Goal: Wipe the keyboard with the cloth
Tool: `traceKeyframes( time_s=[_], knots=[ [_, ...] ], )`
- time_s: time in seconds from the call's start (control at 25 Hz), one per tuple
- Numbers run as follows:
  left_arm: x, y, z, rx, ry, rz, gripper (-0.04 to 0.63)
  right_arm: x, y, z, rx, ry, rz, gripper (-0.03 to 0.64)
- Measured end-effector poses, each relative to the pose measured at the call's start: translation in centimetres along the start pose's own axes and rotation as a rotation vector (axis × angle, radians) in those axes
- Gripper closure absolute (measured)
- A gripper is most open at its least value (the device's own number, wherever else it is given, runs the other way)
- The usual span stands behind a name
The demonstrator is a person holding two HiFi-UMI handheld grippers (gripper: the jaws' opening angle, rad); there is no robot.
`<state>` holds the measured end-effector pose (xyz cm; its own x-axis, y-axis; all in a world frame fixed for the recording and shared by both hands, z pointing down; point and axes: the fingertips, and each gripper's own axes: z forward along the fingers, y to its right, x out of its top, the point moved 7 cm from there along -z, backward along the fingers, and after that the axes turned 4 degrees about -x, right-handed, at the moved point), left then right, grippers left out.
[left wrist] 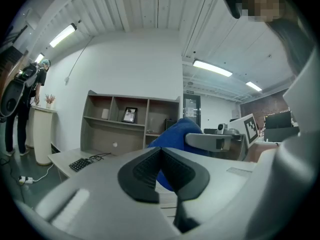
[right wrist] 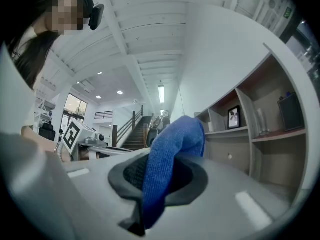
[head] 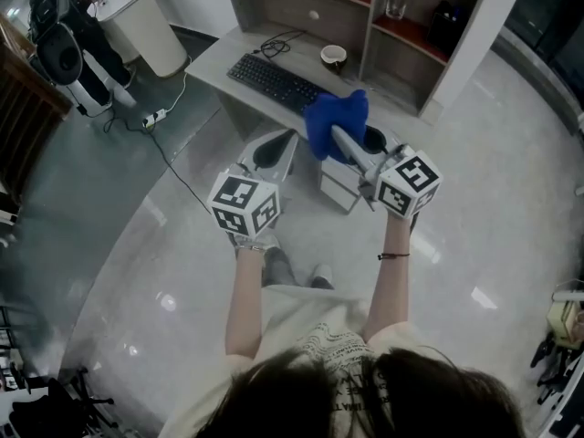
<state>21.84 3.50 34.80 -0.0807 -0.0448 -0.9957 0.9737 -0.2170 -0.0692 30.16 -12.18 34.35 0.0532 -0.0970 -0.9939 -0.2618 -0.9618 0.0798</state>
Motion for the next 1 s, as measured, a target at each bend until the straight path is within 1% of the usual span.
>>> traceKeyframes(
  time_s=[0.2, 0.4, 0.72, 1.0],
  knots=[
    [-0.1, -2.0, 1.8, -0.034, -0.02, -0.027, 0.591, -0.8, 1.7, 1.1, -0.051, -0.047, 0.007, 0.558],
    [-0.3, -4.5, 4.2, -0.108, -0.052, -0.032, 0.591, -0.8, 3.4, 3.0, -0.1, -0.057, 0.009, 0.557],
    [-0.8, -9.4, 6.3, -0.213, -0.074, -0.051, 0.591, -1.9, 4.3, 7.0, -0.176, -0.076, 0.026, 0.558],
    [-1.7, -13.5, 7.1, -0.287, -0.103, -0.059, 0.591, -3.4, 4.5, 10.3, -0.248, -0.098, 0.029, 0.558]
  ],
)
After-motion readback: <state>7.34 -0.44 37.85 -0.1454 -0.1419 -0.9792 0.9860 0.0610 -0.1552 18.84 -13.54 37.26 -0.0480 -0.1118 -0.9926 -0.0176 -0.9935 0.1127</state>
